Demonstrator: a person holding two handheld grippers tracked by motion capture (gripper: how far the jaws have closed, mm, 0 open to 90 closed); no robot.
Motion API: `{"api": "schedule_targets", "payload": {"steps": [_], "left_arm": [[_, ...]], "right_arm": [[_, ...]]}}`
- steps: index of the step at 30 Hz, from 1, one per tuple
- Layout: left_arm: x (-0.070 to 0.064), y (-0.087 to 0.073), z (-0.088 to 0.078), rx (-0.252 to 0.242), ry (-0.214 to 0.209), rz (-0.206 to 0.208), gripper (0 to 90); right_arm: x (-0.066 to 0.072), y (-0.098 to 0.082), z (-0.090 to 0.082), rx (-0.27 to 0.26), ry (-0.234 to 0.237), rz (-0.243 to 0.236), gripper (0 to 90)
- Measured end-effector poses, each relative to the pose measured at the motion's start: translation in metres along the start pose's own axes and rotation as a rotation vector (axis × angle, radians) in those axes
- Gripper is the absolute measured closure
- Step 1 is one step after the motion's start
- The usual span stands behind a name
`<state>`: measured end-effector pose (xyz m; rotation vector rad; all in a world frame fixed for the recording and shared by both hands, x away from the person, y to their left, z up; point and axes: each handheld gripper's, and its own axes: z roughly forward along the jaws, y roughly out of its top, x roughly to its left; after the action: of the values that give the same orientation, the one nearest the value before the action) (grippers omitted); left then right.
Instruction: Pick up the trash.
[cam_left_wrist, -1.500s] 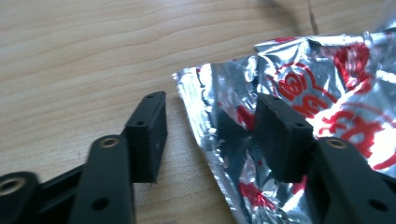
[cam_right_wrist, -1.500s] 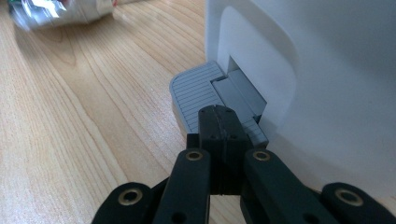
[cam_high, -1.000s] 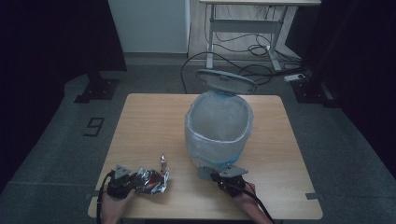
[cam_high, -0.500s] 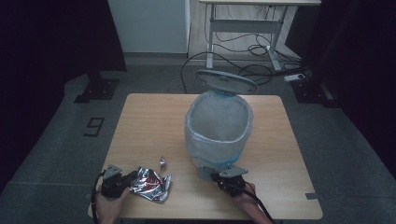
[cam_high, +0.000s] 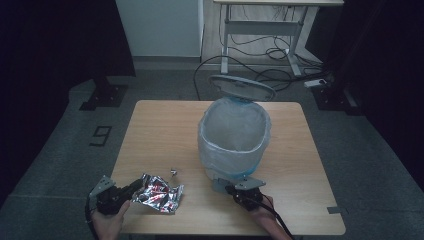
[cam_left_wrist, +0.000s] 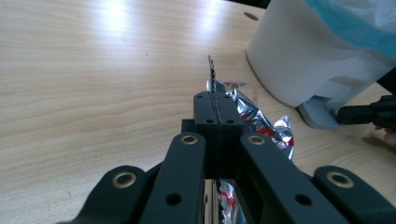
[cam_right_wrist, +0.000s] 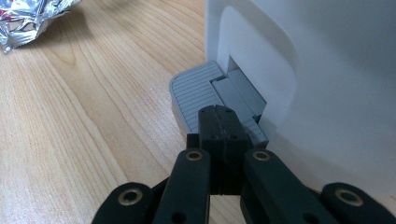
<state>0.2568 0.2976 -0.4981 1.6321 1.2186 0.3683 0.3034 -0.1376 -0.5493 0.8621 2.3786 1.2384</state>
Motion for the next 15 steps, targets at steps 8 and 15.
{"api": "schedule_targets", "payload": {"steps": [8,15], "left_arm": [[-0.004,0.008,-0.011,-0.044,-0.035,-0.014,90.0],[-0.009,0.014,-0.014,-0.058,-0.046,0.004,90.0]], "right_arm": [[0.000,0.000,0.000,0.000,0.004,0.003,90.0],[0.000,0.000,0.000,0.000,0.002,0.004,90.0]]}}
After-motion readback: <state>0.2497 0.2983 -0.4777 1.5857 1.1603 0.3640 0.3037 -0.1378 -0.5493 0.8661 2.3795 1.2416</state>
